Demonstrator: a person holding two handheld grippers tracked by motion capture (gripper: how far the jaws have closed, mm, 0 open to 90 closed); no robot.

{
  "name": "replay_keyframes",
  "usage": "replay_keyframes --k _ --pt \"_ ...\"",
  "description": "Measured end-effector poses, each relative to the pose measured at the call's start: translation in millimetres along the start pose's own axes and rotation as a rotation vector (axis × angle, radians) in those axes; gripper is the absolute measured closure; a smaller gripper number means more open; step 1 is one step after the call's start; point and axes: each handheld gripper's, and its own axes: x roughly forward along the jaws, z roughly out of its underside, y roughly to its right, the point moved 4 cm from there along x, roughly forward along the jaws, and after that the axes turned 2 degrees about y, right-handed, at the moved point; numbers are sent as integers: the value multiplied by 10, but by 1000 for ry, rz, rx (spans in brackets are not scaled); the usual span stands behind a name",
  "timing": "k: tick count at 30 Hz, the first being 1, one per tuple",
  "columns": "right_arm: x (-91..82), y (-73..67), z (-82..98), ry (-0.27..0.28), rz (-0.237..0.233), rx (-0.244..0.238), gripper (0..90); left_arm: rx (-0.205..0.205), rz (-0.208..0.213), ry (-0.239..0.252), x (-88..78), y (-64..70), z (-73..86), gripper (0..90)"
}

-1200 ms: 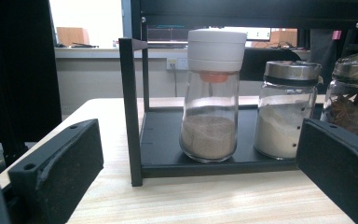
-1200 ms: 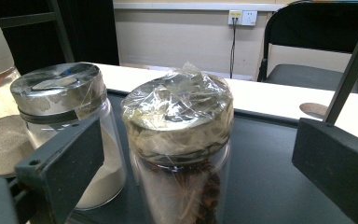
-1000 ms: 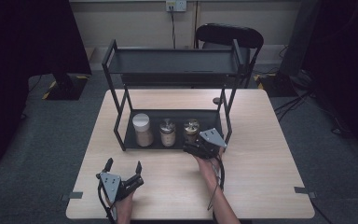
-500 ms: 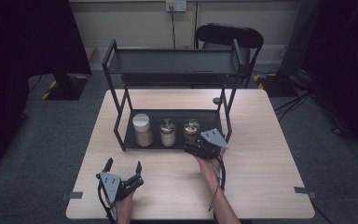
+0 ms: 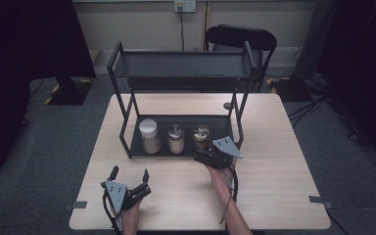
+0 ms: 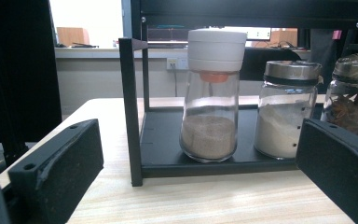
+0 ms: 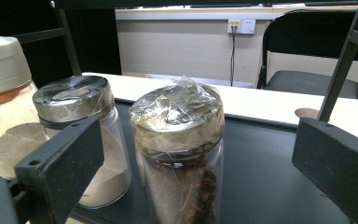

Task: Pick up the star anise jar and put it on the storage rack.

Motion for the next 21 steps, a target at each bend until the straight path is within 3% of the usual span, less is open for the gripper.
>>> replay_keyframes --k 21 --pt "-107 8 11 16 3 7 12 1 1 -4 3 0 -5 1"
